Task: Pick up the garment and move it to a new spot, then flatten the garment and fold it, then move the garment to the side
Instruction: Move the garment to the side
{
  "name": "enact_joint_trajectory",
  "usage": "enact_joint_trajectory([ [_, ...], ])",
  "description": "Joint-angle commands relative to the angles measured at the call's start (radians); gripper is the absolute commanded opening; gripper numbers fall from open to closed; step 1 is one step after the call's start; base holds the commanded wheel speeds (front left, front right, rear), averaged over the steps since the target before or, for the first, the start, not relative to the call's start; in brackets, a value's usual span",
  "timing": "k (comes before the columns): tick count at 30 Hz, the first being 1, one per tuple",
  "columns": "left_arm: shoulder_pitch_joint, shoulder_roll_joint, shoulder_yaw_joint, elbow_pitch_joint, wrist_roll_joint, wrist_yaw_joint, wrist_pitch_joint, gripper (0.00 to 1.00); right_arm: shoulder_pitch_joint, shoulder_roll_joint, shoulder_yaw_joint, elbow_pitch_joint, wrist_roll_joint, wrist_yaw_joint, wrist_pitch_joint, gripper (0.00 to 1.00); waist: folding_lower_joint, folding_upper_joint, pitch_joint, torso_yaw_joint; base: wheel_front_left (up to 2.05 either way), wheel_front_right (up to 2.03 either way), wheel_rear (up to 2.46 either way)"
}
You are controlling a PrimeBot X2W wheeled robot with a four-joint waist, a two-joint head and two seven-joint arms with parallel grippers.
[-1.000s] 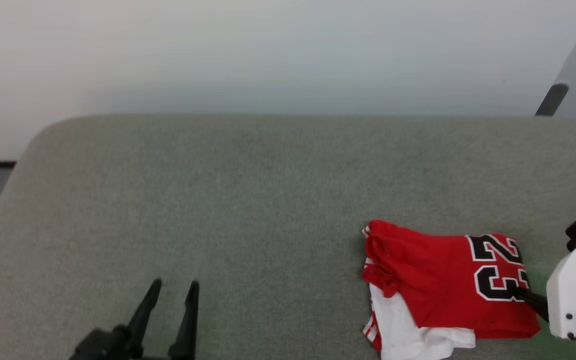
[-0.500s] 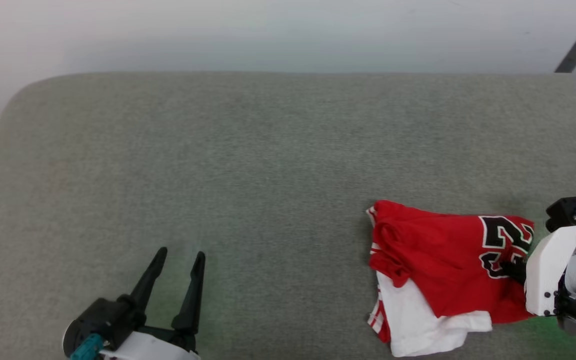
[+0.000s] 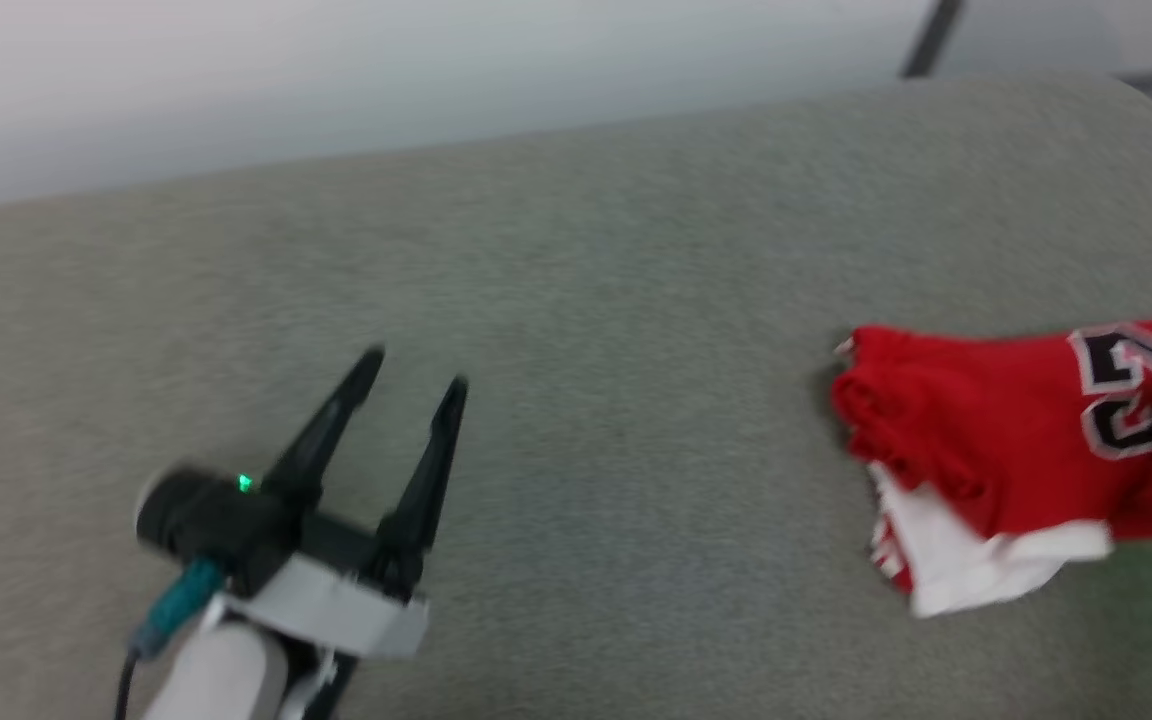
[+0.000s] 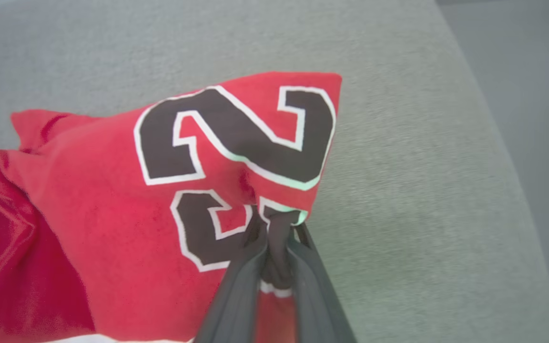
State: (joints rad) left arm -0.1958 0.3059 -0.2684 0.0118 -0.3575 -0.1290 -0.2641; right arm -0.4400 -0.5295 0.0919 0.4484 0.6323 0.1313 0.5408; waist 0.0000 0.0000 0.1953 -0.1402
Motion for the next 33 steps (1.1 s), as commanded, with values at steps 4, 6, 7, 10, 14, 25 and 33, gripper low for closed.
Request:
enact_joint_trajectory([
  [4, -0.168, 0.041, -0.061, -0.027, 0.026, -0.003, 0.001, 1.00, -0.085, -0.025, -0.088, 0.040, -0.045, -0.001, -0.058, 0.00, 0.0000, 0.0000, 0.151, -0.145, 0.00, 0.00, 0.00],
  [6, -0.234, 0.051, -0.095, -0.029, 0.033, -0.003, 0.001, 1.00, -0.116, -0.025, -0.118, 0.072, -0.073, -0.001, -0.086, 0.00, 0.0000, 0.0000, 0.188, -0.155, 0.00, 0.00, 0.00],
  [7, -0.268, 0.056, -0.107, -0.030, 0.035, -0.003, 0.001, 1.00, -0.135, -0.025, -0.126, 0.087, -0.088, -0.001, -0.097, 0.00, 0.0000, 0.0000, 0.207, -0.160, 0.00, 0.00, 0.00],
  [10, -0.358, 0.065, -0.146, -0.029, 0.033, -0.002, 0.001, 1.00, -0.197, -0.035, -0.141, 0.123, -0.148, -0.001, -0.130, 0.00, 0.0000, 0.0000, 0.257, -0.168, 0.00, 0.00, 0.00],
  [14, -0.453, 0.082, -0.177, -0.031, 0.040, -0.003, 0.001, 1.00, -0.287, -0.043, -0.176, 0.196, -0.236, -0.001, -0.184, 0.00, 0.0000, 0.0000, 0.311, -0.167, 0.00, 0.00, 0.00],
  [25, -0.587, 0.135, -0.204, -0.065, 0.054, -0.002, 0.001, 1.00, -0.502, -0.015, -0.295, 0.444, -0.486, -0.001, -0.345, 0.00, 0.0000, 0.0000, 0.396, -0.151, 0.00, 0.00, 0.00],
  [33, -0.609, 0.135, -0.198, -0.063, 0.068, -0.003, 0.001, 1.00, -0.570, 0.015, -0.363, 0.574, -0.624, -0.001, -0.461, 0.30, 0.0000, 0.0000, 0.428, -0.140, 0.00, 0.00, 0.00],
])
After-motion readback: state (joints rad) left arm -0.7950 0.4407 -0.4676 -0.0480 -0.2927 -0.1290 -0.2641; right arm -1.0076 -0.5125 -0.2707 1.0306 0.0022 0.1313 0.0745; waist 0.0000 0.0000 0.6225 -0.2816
